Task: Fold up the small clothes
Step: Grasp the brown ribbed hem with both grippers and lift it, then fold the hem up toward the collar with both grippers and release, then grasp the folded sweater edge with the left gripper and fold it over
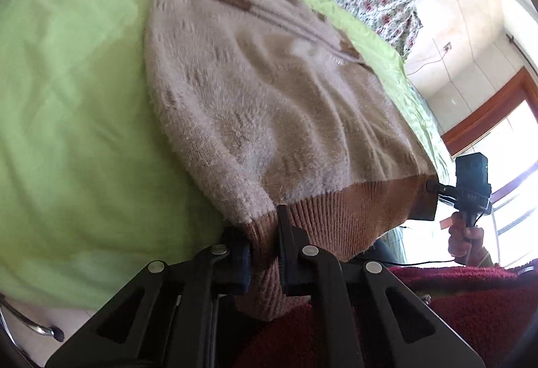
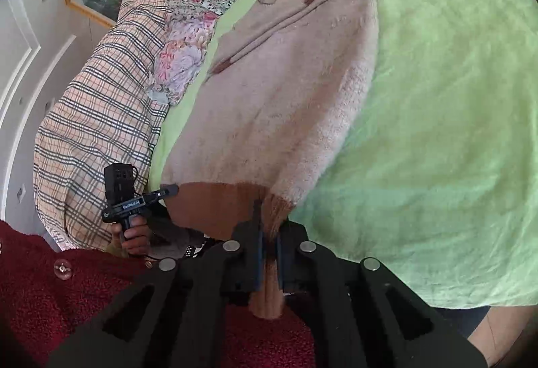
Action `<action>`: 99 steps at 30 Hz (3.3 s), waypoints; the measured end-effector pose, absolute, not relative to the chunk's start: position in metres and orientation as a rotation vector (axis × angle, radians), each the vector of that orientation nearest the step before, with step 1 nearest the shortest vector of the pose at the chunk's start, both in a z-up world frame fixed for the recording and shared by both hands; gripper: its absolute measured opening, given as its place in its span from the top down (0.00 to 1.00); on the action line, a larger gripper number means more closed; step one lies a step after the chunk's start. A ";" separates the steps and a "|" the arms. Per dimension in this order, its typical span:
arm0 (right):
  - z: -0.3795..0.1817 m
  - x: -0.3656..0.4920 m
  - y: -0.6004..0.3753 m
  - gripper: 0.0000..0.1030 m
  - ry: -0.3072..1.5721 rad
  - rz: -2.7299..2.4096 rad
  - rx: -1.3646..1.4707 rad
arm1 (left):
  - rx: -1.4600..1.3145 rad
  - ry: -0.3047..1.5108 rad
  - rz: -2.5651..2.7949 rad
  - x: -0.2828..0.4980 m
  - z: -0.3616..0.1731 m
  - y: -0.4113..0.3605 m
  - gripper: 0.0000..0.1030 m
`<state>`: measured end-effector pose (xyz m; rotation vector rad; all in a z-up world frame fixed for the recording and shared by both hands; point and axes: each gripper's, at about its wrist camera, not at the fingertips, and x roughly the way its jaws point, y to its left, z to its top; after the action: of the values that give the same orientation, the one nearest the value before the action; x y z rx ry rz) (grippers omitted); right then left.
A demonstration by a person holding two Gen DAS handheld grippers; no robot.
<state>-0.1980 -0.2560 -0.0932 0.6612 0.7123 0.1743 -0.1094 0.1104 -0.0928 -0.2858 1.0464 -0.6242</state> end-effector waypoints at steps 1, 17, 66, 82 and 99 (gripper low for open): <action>-0.092 -0.203 -0.257 0.93 0.701 0.174 0.674 | -0.294 1.031 -0.623 -0.113 -0.090 0.114 0.90; -0.013 -0.148 -0.300 0.93 0.348 0.276 0.787 | -0.423 0.735 -0.628 -0.050 0.012 0.127 0.91; -0.015 0.148 -0.430 0.70 0.742 -0.281 0.378 | -0.237 0.934 -0.402 0.306 -0.050 0.021 0.72; -0.013 0.061 -0.332 0.69 0.637 -0.145 0.501 | -0.427 0.832 -0.390 0.190 -0.037 0.065 0.63; -0.041 0.008 -0.269 0.62 0.663 -0.073 0.576 | -0.612 0.910 -0.410 0.054 -0.089 0.046 0.43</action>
<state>0.0085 -0.2690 -0.0407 0.5757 0.6626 -0.0732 0.0539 0.0457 -0.0886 -0.6119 0.9098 -0.4099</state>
